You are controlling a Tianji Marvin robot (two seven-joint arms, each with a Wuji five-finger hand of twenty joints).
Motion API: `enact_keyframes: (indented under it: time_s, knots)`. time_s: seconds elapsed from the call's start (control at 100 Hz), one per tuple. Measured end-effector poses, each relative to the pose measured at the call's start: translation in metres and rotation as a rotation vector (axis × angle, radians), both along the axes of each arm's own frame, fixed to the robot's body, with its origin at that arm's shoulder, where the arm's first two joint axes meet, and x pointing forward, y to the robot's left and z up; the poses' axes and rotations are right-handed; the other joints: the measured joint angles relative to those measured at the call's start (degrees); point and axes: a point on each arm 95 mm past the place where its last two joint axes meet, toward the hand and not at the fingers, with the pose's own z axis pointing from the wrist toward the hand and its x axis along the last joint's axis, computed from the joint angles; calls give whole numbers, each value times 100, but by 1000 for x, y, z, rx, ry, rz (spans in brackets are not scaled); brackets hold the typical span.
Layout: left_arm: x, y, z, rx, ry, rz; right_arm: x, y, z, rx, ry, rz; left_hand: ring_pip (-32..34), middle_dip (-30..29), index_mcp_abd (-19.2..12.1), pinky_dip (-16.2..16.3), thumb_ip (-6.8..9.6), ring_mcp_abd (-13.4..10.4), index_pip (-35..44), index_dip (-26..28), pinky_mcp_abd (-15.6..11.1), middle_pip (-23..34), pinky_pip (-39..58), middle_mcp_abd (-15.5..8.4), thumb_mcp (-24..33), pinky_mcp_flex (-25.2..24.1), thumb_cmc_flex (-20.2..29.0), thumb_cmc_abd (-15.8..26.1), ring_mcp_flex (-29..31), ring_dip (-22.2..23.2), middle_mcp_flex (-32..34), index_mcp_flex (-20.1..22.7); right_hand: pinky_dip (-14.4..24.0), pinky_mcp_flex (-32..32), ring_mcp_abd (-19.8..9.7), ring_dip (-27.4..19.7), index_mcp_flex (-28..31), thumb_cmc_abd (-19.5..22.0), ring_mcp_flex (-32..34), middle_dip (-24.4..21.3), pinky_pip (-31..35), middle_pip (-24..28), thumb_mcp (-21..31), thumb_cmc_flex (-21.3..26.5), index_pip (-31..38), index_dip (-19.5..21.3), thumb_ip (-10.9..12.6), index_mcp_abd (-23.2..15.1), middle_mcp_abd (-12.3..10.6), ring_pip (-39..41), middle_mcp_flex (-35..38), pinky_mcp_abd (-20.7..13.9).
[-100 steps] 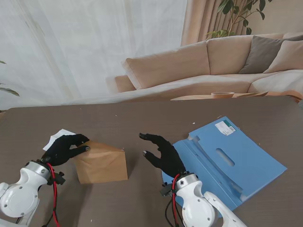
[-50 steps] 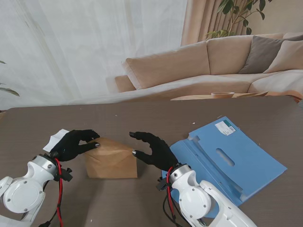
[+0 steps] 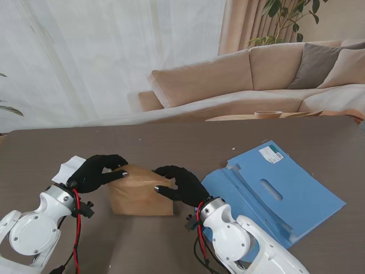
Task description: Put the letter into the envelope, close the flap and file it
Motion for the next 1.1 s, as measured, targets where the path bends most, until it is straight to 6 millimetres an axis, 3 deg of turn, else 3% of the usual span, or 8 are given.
enact_keyframes:
  time_s: [0.15,0.21,0.29,0.4,0.69,0.88,0.95,1.1]
  knots:
    - [1,-2,1,3,-1,0,0,1,0,40,6,1,0,0,25,-1,0,1,0,18,0,1,1,0,0,-2,2,0,0,0,0,0,1,242,98,5,772,5,440,-8,275,-21,227,75,152,50,-54,-80,56,140,703,96]
    - [1,-3,1,3,-1,0,0,1,0,63,12,1,0,0,27,-1,0,1,0,18,1,1,1,1,0,-3,2,0,0,1,0,0,-1,387,146,12,985,-50,675,-26,412,-86,295,239,429,-242,-83,-99,95,155,1020,161]
    - [1,-3,1,3,-1,-2,1,2,1,68,10,2,0,0,27,-1,0,1,0,19,1,1,1,1,0,-3,2,0,0,1,0,0,-1,540,213,73,1135,-130,930,-12,554,-69,408,360,761,-540,-256,-199,109,288,1305,214]
    - [0,-5,1,3,3,-8,4,4,2,69,4,0,0,0,28,-2,0,1,0,19,1,1,2,1,0,-6,3,0,0,1,0,0,-1,665,225,77,1136,-266,1087,6,752,-40,512,592,1140,-791,-309,-203,135,345,1474,278]
    - [-2,-8,2,51,14,-34,10,7,8,64,-14,-3,0,0,28,-3,0,2,0,20,2,2,3,2,0,-12,4,0,0,1,0,0,-1,883,296,147,1260,-358,1386,-1,961,-76,648,788,1538,-952,-313,-206,182,553,1737,307]
    - [-2,-10,3,57,18,-42,13,10,12,60,-26,2,0,0,28,-4,0,2,0,21,2,2,3,2,0,-28,4,0,0,1,0,0,125,1413,444,360,1835,-605,2080,66,1518,75,1026,1227,2080,-1029,-369,-213,356,1045,2585,531]
    - [-3,-11,2,58,19,-43,14,11,14,55,-31,4,0,0,30,-5,0,2,0,21,2,2,3,3,0,-53,4,0,0,1,0,0,225,1620,518,507,1965,-754,2293,240,1797,284,1223,1319,2250,-792,-377,-207,412,1402,2779,601]
    - [-3,-13,2,71,15,-45,15,13,16,47,-40,9,-2,0,31,-21,0,2,0,21,2,2,4,3,0,-63,4,0,0,1,0,0,695,2126,577,987,2112,-1057,2779,926,2605,1223,1705,1323,2518,431,-387,-142,487,2519,3112,721]
